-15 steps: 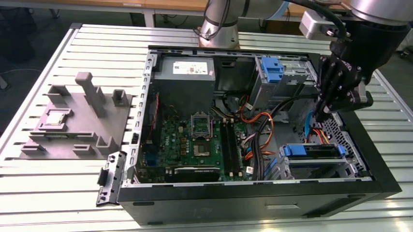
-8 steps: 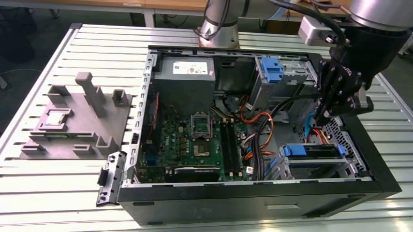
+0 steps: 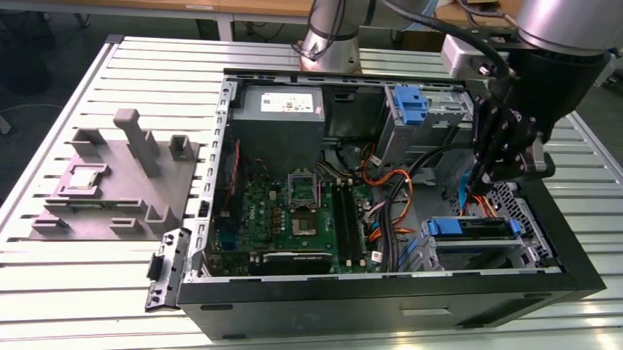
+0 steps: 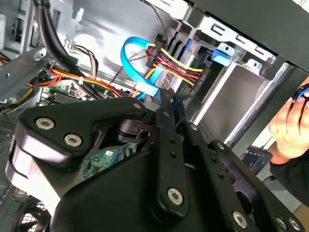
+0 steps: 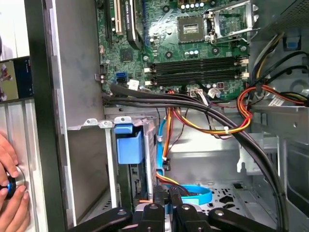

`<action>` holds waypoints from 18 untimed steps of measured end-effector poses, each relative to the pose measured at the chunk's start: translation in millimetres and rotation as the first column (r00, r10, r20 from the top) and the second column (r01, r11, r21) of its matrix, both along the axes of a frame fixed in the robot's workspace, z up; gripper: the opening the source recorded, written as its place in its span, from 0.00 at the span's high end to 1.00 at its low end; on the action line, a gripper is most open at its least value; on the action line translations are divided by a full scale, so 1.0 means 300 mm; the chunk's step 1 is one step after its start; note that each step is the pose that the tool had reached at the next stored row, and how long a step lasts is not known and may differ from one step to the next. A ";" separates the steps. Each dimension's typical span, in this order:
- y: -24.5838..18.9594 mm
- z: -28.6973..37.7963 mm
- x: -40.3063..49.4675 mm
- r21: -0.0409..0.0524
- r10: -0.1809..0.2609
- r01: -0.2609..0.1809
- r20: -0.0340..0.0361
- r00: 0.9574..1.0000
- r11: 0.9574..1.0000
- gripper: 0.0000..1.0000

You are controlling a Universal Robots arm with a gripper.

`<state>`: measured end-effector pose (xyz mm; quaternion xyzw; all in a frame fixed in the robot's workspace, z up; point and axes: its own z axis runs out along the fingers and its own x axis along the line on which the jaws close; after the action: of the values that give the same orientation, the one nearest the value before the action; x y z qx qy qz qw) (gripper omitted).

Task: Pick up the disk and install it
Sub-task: 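Insert the second disk wire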

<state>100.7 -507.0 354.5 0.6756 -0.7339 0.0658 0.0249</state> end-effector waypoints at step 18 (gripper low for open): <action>-0.074 -0.022 -0.025 0.009 0.008 -0.009 0.035 0.999 1.000 0.84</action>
<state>93.3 -529.3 347.7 0.6775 -0.7317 0.0743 0.0089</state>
